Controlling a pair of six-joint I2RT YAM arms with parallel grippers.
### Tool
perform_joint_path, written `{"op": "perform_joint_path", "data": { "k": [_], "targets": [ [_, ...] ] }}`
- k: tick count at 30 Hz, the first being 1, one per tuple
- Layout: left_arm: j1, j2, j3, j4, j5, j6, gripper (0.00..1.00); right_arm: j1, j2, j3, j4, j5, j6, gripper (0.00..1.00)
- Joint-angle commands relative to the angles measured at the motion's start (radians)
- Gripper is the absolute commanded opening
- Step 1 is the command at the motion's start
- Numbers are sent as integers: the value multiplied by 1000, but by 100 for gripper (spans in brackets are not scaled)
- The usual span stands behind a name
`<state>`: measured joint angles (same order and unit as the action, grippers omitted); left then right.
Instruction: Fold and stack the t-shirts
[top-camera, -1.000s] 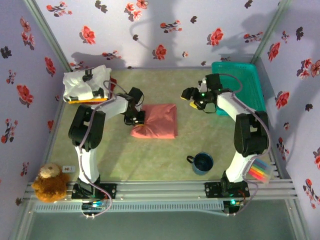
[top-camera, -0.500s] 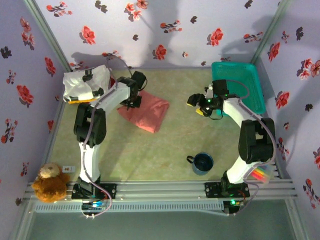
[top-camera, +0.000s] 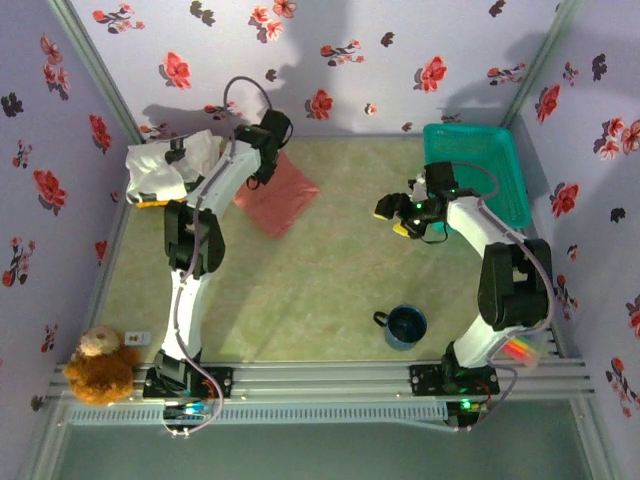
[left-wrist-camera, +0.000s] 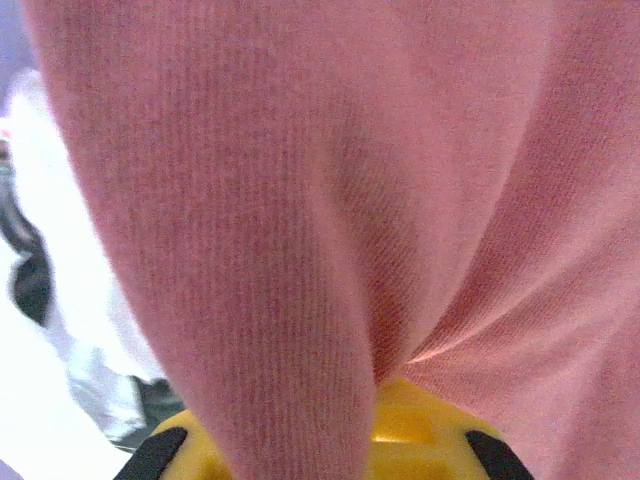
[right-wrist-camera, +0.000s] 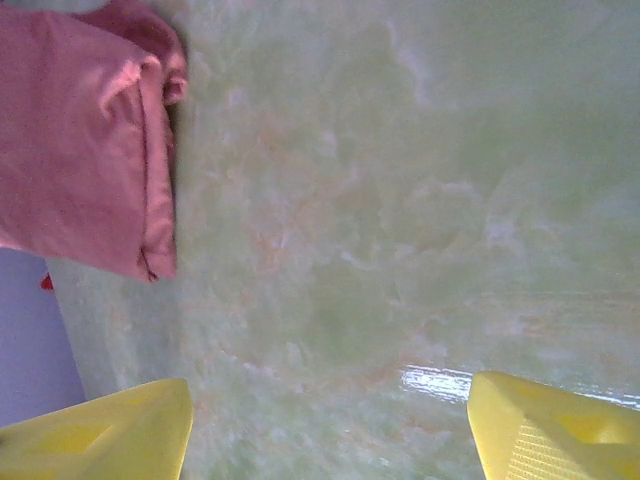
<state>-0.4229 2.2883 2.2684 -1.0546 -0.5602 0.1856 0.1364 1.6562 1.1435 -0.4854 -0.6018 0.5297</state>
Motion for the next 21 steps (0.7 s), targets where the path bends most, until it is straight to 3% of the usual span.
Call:
{"op": "perform_joint_path", "data": {
  "k": [1, 7, 13, 17, 21],
  "targets": [
    [29, 30, 108, -33, -53, 89, 0, -2, -50, -4, -35, 14, -24, 74],
    [64, 95, 306, -134, -50, 74, 0, -3, -94, -46, -39, 33, -25, 74],
    [67, 52, 347, -196, 38, 69, 0, -2, -105, -63, -26, 32, -18, 74],
    [81, 29, 393, -216, 35, 48, 0, -2, -107, -74, -4, 27, -3, 74],
    [125, -33, 417, -221, 148, -28, 0, -2, -106, -84, 7, 23, 5, 74]
  ]
}}
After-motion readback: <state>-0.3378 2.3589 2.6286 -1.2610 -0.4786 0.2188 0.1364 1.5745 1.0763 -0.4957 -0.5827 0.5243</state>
